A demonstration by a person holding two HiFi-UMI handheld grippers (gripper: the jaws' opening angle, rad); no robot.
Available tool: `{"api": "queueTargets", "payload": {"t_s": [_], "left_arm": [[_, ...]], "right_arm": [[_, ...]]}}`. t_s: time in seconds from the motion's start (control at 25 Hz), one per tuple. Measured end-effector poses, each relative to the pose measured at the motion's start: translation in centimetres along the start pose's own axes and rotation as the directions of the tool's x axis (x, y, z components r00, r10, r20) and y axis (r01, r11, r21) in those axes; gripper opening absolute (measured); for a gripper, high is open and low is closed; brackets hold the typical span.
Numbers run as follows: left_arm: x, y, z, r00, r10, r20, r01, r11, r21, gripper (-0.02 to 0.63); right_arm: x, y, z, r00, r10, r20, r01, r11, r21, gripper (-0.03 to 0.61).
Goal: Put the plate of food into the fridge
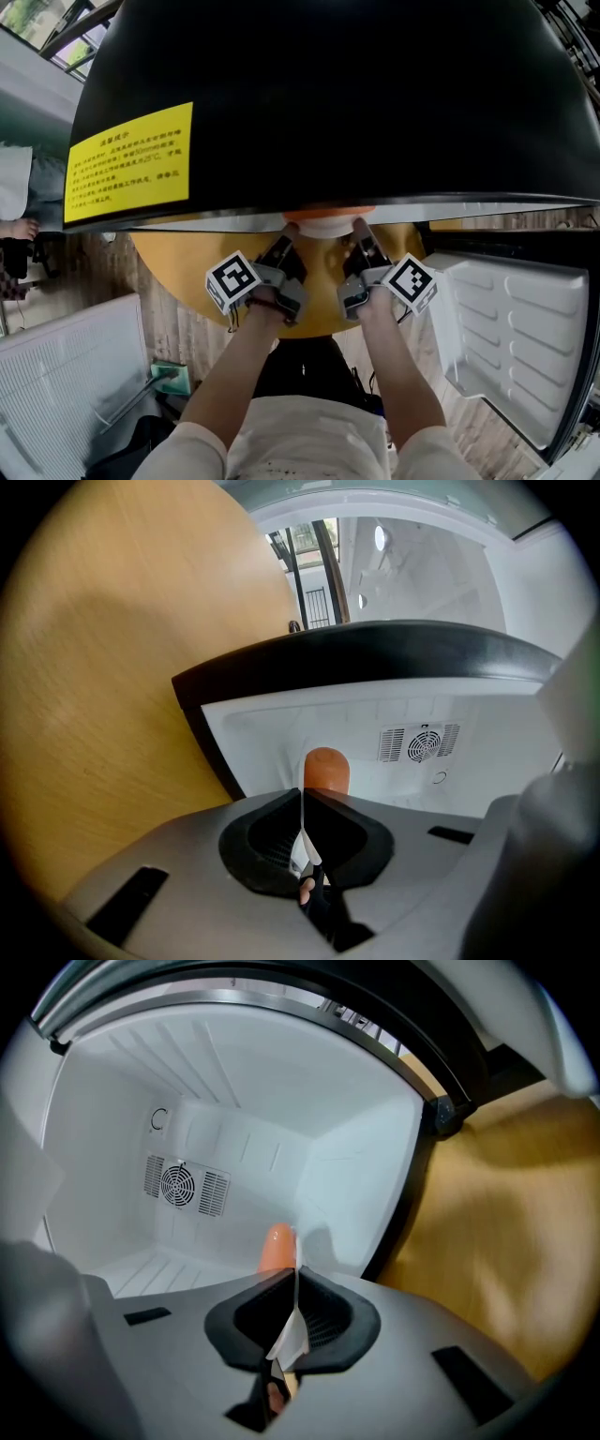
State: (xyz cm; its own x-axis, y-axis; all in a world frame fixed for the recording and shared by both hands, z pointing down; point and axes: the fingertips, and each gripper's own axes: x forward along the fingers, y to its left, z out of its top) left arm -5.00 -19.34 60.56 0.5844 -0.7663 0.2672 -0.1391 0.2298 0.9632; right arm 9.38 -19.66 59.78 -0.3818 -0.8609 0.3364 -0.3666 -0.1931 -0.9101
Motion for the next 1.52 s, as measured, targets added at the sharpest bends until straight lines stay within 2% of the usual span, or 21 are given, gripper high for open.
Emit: {"api": "queueTargets", "payload": {"t_s": [0.6,0.92,1.24,1.52], "left_arm": [[1.9,-0.3,1.1,0.998,-0.033,0.058,0.035,0.999,-0.033,0.031],[2.3,0.9,1.4,0.998,0.013,0.067,-0.011,0.999,-0.031,0.031],[2.6,0.9,1.5,0.997,0.010,0.079,-0.009,1.000,-0.013,0.031],[2.6,0.8,1.4,0.997,0.011,0.076,-0.011,1.000,0.003,0.032]], "right_arm": [[2.1,-0.4,1.0,1.000,-0.001,0.023,0.001,1.000,-0.001,0.035],[2.9,-0.7,1.3,1.000,-0.011,0.029,0.011,1.000,-0.008,0.035],[3.3,-1.1,1.3,0.999,-0.019,0.033,0.020,0.999,-0.026,0.035],[3.3,-0.9,1.4,0.998,-0.044,0.039,0.047,0.995,-0.087,0.035]]}}
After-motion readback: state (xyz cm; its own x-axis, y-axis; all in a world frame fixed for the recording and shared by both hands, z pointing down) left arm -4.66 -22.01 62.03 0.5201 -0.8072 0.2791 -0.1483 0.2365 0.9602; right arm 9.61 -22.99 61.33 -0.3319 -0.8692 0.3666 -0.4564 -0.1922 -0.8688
